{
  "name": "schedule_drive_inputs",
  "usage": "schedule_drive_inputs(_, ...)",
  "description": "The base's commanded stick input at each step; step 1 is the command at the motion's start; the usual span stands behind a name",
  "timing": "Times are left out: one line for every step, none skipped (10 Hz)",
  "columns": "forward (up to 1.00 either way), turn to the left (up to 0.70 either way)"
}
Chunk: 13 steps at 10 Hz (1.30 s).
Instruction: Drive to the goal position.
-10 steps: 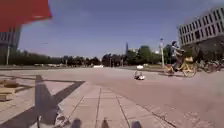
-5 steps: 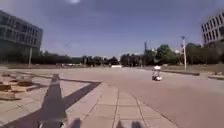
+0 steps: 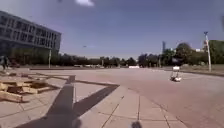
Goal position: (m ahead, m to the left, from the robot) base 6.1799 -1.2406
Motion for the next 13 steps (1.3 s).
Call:
schedule_drive_inputs(1.0,-0.4)
schedule_drive_inputs(1.0,-0.4)
schedule_drive_inputs(1.0,-0.4)
schedule_drive_inputs(1.0,-0.37)
schedule_drive_inputs(1.0,-0.18)
schedule_drive_inputs(1.0,0.0)
schedule_drive_inputs(1.0,0.0)
schedule_drive_inputs(1.0,0.0)
schedule_drive_inputs(1.0,0.0)
schedule_drive_inputs(1.0,-0.4)
schedule_drive_inputs(1.0,-0.07)
schedule_drive_inputs(1.0,0.0)
schedule_drive_inputs(1.0,0.0)
